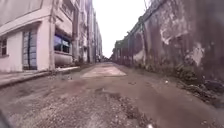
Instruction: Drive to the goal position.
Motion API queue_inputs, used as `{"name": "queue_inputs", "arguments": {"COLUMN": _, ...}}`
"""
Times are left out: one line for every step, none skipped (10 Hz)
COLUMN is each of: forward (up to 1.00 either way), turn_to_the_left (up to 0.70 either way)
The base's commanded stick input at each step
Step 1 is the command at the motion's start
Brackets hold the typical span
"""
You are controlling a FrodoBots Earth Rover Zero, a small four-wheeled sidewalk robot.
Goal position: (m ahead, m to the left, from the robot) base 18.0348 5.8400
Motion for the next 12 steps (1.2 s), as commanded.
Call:
{"name": "queue_inputs", "arguments": {"forward": 0.70, "turn_to_the_left": 0.00}}
{"name": "queue_inputs", "arguments": {"forward": 0.70, "turn_to_the_left": 0.00}}
{"name": "queue_inputs", "arguments": {"forward": 0.70, "turn_to_the_left": 0.00}}
{"name": "queue_inputs", "arguments": {"forward": 0.70, "turn_to_the_left": 0.00}}
{"name": "queue_inputs", "arguments": {"forward": 0.70, "turn_to_the_left": 0.00}}
{"name": "queue_inputs", "arguments": {"forward": 0.70, "turn_to_the_left": 0.00}}
{"name": "queue_inputs", "arguments": {"forward": 0.70, "turn_to_the_left": 0.00}}
{"name": "queue_inputs", "arguments": {"forward": 0.70, "turn_to_the_left": 0.00}}
{"name": "queue_inputs", "arguments": {"forward": 0.70, "turn_to_the_left": 0.00}}
{"name": "queue_inputs", "arguments": {"forward": 0.70, "turn_to_the_left": 0.00}}
{"name": "queue_inputs", "arguments": {"forward": 0.70, "turn_to_the_left": 0.00}}
{"name": "queue_inputs", "arguments": {"forward": 0.70, "turn_to_the_left": 0.00}}
